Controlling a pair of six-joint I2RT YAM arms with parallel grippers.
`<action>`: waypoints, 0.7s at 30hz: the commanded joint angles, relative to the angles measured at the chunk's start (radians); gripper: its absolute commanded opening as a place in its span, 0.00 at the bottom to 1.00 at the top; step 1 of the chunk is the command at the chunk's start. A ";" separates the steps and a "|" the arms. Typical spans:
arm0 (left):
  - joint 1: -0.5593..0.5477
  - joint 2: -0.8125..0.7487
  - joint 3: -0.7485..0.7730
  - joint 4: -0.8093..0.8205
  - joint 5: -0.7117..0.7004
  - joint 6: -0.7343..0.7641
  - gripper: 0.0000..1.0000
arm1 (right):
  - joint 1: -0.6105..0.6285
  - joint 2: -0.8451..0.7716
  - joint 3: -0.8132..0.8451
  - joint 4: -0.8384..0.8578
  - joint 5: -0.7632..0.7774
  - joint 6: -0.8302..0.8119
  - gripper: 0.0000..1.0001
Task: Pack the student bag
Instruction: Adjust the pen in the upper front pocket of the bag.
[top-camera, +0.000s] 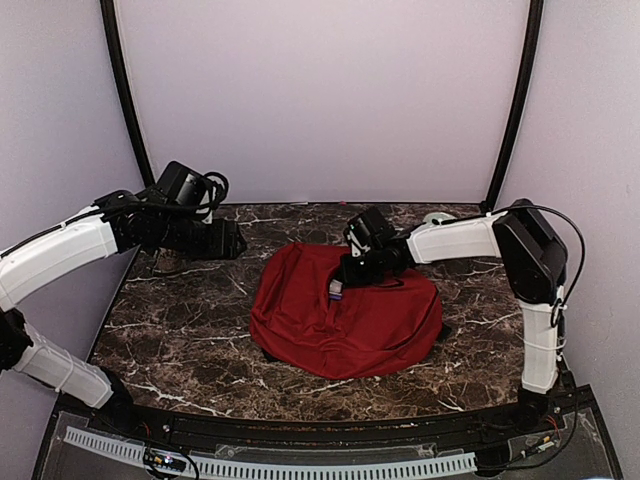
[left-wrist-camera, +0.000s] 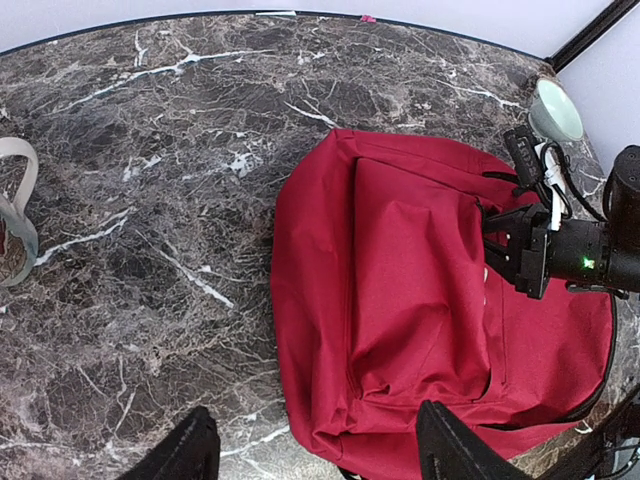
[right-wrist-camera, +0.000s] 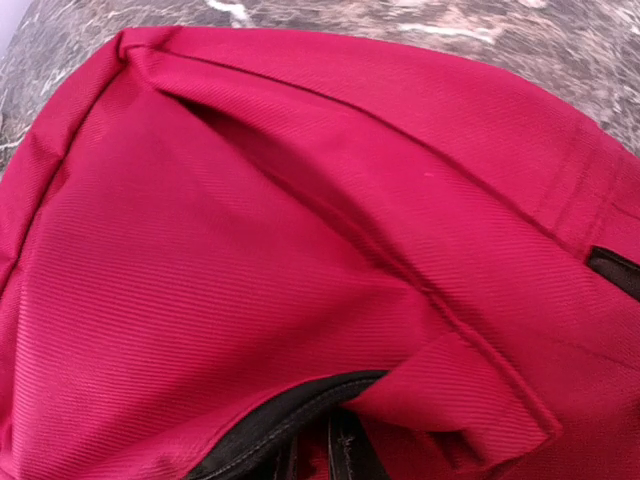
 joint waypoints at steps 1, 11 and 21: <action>-0.004 -0.040 -0.017 -0.013 0.009 0.019 0.69 | 0.070 0.003 0.044 0.011 -0.062 -0.015 0.13; -0.005 -0.022 -0.056 0.030 0.049 0.002 0.69 | 0.156 -0.016 0.043 -0.050 -0.183 -0.055 0.13; -0.005 0.059 -0.041 0.059 0.071 0.017 0.69 | 0.180 -0.141 -0.092 -0.067 -0.143 -0.103 0.12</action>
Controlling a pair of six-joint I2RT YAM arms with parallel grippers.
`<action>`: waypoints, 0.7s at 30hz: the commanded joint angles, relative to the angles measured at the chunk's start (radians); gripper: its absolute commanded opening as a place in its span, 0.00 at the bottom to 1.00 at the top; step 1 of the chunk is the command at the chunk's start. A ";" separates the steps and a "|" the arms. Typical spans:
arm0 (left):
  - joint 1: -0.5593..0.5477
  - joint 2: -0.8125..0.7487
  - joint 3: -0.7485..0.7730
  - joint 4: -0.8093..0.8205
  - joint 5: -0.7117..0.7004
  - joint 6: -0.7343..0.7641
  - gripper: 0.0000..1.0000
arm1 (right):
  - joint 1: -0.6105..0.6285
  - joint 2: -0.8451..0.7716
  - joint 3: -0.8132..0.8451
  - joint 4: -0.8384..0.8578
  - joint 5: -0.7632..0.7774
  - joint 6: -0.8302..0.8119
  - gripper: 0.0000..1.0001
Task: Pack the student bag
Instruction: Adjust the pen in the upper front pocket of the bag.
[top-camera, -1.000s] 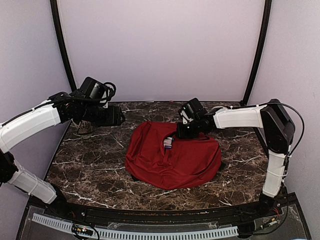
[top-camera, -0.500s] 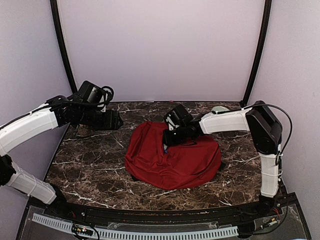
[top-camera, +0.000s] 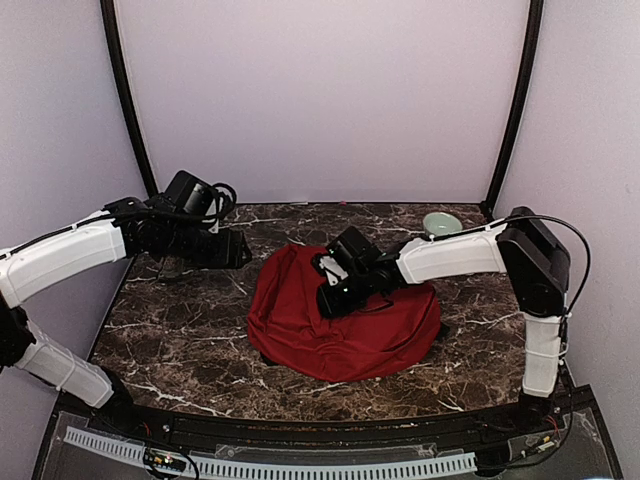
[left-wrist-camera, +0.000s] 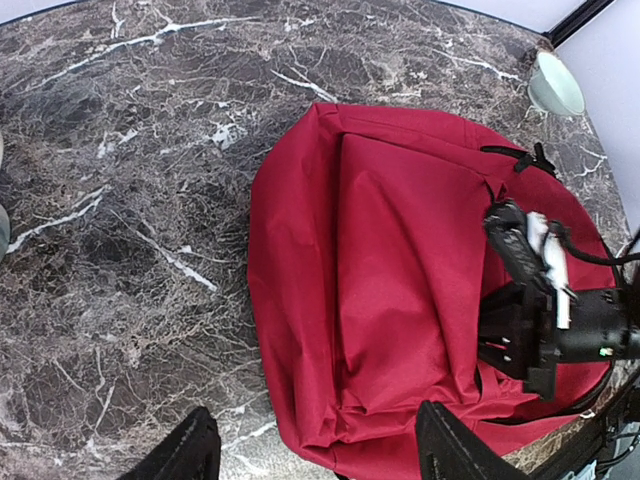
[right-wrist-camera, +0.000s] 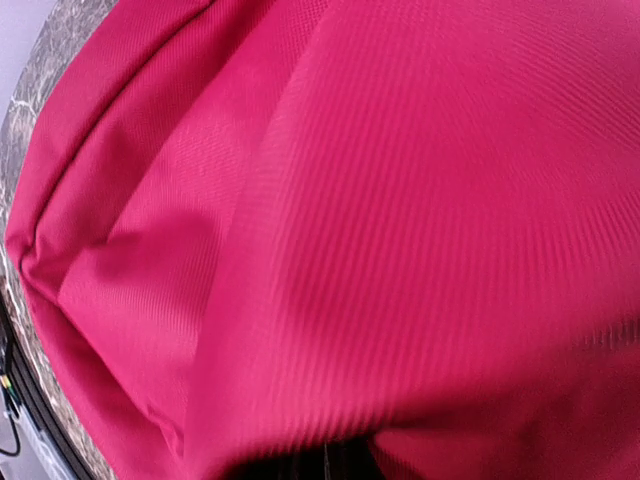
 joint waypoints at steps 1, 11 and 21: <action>-0.004 0.052 0.012 0.025 0.024 0.017 0.69 | 0.014 -0.110 -0.046 -0.043 0.055 -0.051 0.12; -0.068 0.240 0.173 0.001 0.051 0.025 0.67 | 0.005 -0.302 -0.102 -0.217 0.200 -0.066 0.10; -0.125 0.342 0.280 -0.058 0.044 0.003 0.66 | -0.037 -0.408 -0.102 -0.292 0.328 -0.013 0.16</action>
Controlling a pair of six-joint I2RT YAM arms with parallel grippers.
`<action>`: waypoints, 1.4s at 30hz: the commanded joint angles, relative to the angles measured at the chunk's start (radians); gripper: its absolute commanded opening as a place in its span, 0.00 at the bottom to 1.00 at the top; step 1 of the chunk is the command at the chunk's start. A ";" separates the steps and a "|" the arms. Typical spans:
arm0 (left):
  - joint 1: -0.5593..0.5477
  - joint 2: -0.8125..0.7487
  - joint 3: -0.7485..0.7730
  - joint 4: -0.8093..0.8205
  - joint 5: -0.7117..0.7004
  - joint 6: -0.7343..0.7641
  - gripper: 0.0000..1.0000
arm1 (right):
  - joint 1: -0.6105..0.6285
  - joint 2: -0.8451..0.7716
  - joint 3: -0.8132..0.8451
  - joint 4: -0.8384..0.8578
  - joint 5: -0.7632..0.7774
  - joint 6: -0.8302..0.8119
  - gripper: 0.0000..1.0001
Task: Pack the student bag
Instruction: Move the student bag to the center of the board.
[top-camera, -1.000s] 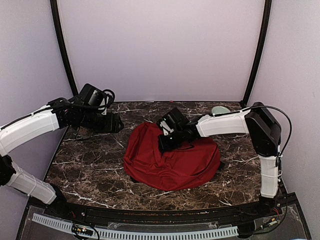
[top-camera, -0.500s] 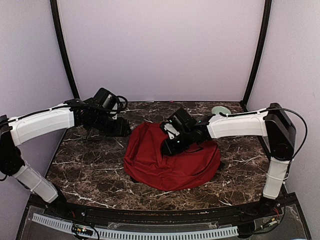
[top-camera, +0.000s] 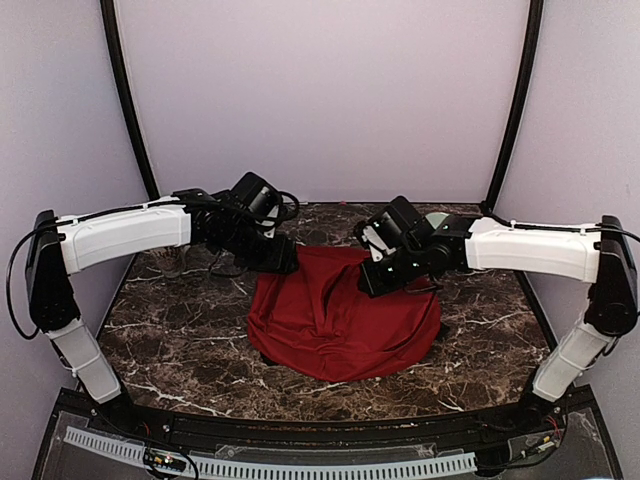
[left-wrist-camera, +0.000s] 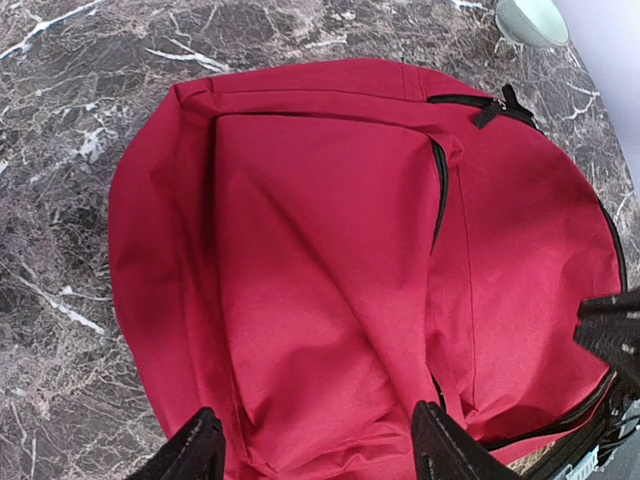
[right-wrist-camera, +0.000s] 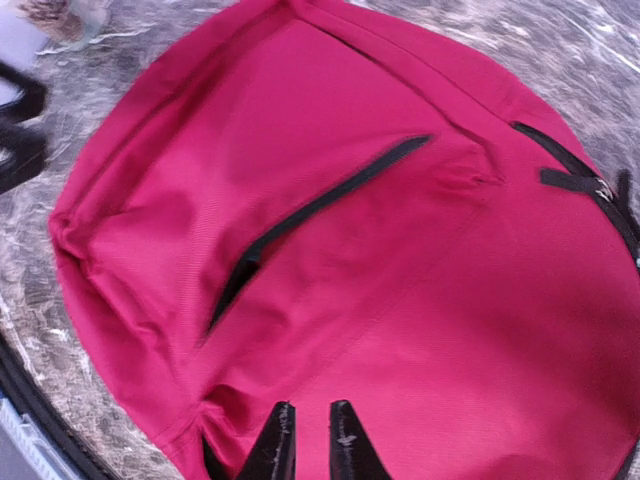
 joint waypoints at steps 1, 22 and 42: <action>-0.015 -0.010 0.023 -0.059 -0.003 -0.008 0.66 | -0.022 0.001 0.042 -0.065 0.084 0.041 0.18; -0.017 -0.058 -0.081 -0.023 -0.081 0.181 0.66 | -0.049 0.320 0.424 -0.254 0.106 0.182 0.41; -0.017 -0.128 -0.207 -0.008 -0.083 0.334 0.67 | -0.059 0.564 0.654 -0.412 -0.098 0.246 0.39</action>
